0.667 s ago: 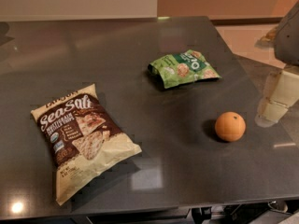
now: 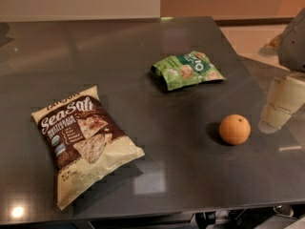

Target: Pick orange

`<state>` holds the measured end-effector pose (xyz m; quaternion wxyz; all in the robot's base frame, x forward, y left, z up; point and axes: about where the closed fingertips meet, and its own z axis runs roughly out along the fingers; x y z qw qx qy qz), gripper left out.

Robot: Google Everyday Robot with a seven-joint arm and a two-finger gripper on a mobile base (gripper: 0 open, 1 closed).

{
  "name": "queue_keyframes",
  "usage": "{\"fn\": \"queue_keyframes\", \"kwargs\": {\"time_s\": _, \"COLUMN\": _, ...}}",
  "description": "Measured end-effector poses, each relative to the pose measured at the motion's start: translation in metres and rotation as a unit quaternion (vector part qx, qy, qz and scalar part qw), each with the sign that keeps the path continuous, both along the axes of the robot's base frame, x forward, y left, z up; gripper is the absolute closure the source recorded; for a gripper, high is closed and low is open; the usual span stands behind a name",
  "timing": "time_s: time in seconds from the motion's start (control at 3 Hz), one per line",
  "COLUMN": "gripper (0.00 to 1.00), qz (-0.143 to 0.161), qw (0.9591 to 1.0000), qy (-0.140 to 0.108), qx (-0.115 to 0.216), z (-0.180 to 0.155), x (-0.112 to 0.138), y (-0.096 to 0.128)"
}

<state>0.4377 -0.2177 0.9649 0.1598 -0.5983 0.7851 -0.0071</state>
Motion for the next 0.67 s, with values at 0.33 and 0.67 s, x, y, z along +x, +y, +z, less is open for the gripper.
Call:
{"fn": "queue_keyframes", "kwargs": {"time_s": 0.33, "gripper": 0.00, "qz": 0.005, "qw": 0.9992, "qy": 0.019, "qx": 0.035, "z": -0.021, "x": -0.003, "y": 0.002}}
{"fn": "queue_keyframes", "kwargs": {"time_s": 0.67, "gripper": 0.00, "qz": 0.018, "qw": 0.9969, "qy": 0.034, "qx": 0.070, "z": -0.044, "x": -0.010, "y": 0.009}}
